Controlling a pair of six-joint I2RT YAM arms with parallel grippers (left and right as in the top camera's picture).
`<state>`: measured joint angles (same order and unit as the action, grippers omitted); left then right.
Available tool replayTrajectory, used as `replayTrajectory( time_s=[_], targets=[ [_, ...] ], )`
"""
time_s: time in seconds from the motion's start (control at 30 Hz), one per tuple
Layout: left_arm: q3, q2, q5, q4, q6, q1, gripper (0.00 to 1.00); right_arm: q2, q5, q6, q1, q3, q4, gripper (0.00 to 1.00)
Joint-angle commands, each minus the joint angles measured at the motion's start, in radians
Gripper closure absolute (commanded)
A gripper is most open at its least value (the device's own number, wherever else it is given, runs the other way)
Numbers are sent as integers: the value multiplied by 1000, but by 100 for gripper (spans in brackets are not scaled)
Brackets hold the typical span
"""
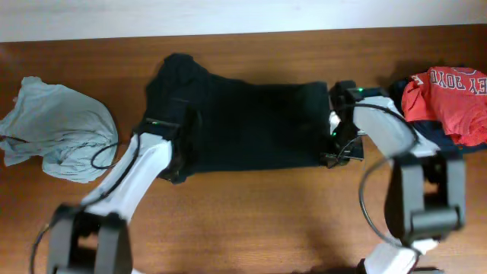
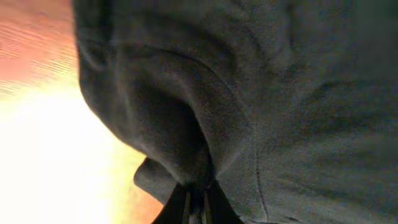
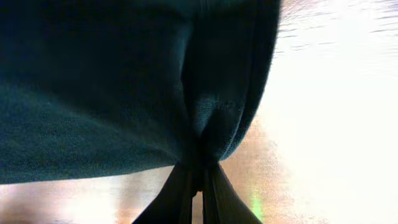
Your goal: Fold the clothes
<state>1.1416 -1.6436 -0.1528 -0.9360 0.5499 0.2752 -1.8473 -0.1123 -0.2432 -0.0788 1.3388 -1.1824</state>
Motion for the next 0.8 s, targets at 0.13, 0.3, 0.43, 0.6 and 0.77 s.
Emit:
replayTrajectory(
  time_s=[0.13,0.3,0.43,0.6,0.77],
  targets=[
    [10,48,-105,41,-5,-12,99,86,47,4,-4,3,66,96],
    [10,48,-158,137,-5,-12,99,84,47,39,-4,3,164,96],
    [10,48,-204,215,-5,-12,99,84,48,48,-4,3,255,96],
    [10,30,-211,328,-5,-12,99,73,50,48,-4,3,332,96],
    [9,-21,-211,389,-6,-12,99,60,76,48,-4,3,352,96]
  ],
)
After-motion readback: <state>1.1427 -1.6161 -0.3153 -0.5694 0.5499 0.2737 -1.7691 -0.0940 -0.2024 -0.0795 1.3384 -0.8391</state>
